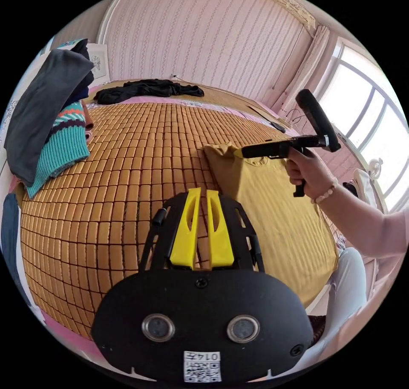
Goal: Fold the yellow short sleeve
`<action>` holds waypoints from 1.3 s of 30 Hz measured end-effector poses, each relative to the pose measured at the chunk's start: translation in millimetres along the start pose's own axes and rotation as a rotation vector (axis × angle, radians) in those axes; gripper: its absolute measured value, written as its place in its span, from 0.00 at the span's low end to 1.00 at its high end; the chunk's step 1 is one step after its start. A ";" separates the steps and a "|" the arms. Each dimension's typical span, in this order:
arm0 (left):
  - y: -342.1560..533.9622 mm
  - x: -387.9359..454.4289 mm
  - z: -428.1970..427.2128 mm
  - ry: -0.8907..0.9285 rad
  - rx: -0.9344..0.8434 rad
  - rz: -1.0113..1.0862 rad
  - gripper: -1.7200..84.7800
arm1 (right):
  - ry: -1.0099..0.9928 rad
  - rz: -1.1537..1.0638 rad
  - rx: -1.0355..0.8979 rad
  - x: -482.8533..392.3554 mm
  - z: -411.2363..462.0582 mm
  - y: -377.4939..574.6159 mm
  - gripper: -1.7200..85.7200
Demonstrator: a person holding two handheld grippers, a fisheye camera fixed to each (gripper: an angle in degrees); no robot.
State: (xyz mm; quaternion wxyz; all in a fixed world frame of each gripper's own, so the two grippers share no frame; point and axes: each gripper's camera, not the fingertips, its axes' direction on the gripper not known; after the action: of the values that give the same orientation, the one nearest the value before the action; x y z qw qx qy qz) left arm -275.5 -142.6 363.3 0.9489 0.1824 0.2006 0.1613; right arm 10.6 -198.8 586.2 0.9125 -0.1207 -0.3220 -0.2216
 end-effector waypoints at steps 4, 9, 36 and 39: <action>-16.8 1.7 17.6 0.027 -0.025 0.054 0.06 | 0.018 0.153 -0.126 58.1 8.3 40.6 0.04; -41.2 -2.3 55.7 0.055 -0.112 0.079 0.08 | 0.040 0.108 -0.078 59.1 6.4 27.4 0.06; -82.9 26.0 92.6 0.271 -0.207 0.283 0.10 | -0.096 0.280 0.005 125.3 16.2 72.1 0.02; -87.3 36.4 103.1 0.260 -0.251 0.290 0.11 | -0.088 0.261 -0.002 122.4 21.8 67.3 0.02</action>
State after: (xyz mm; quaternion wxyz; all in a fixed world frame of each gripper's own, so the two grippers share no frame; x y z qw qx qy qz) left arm -178.2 -234.7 403.7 0.8973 0.0675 0.2710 0.3419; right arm 116.4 -172.2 676.1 0.9184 -0.1721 -0.3431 -0.0957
